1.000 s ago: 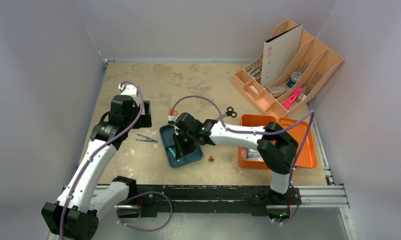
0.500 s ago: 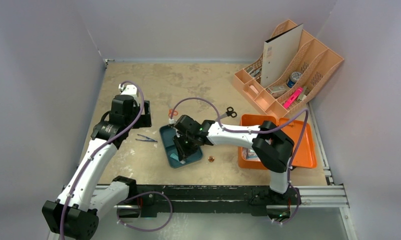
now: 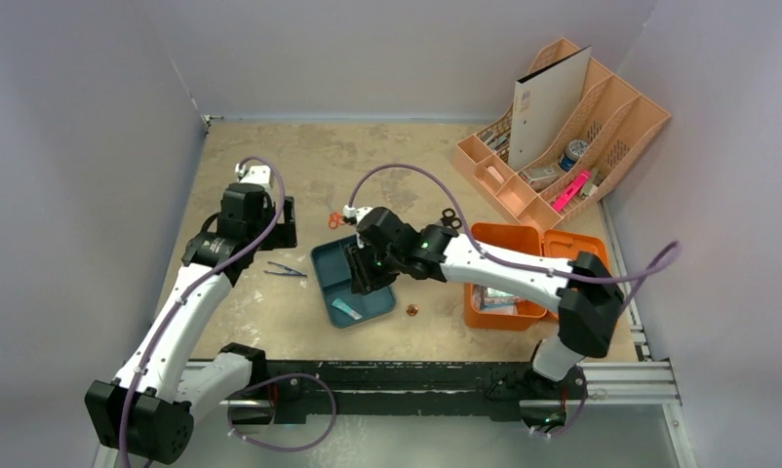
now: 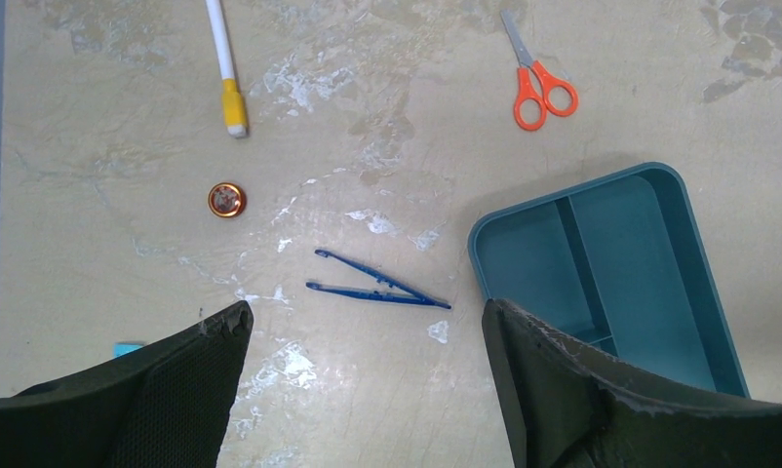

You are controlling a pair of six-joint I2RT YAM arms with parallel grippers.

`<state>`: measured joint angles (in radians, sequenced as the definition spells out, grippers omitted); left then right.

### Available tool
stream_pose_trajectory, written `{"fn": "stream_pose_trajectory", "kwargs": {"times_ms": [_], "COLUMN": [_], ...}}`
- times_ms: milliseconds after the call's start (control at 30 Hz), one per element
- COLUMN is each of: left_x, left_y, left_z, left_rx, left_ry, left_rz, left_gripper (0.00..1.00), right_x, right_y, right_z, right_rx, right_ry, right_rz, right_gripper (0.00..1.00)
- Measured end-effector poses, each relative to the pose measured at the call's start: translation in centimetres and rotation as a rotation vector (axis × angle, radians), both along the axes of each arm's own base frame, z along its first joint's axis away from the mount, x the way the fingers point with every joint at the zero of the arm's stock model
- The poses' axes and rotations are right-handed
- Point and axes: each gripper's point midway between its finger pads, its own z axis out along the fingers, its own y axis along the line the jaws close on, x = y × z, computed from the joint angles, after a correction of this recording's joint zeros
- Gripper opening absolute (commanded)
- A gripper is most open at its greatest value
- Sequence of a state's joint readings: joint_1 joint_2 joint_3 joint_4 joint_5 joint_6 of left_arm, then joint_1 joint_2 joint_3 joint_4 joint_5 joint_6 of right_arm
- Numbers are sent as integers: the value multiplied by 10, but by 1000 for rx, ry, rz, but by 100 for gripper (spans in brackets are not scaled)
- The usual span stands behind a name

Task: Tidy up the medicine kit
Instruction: Place the medical item at the medicine box compartment.

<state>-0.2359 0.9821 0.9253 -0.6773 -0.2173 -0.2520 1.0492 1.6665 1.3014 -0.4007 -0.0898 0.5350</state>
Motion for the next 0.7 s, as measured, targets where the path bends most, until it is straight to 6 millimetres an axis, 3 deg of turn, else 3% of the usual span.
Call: {"fn": "stream_pose_trajectory", "kwargs": {"times_ms": [233,467,567,700], "left_x": [2,-4,-9,-19], "left_y": [6,18,25,52], "left_z": [-10,-42,-48,-58], "left_rx": [20,34,3,-52], "left_ry": [36,170,193,228], "left_rz": [50,165,226,383], "left_gripper": [90,90,88,87], "right_x": [-3,-3,-8,-14], "right_y": [-23,-52,-70,-95], "right_z": [49,96,112,134], "right_rx": [93,172,193,221], "right_ry": [-85,-186,-218,-278], "right_rz": [-55,-124,-140,-154], "right_gripper": [63,83,98,99]}}
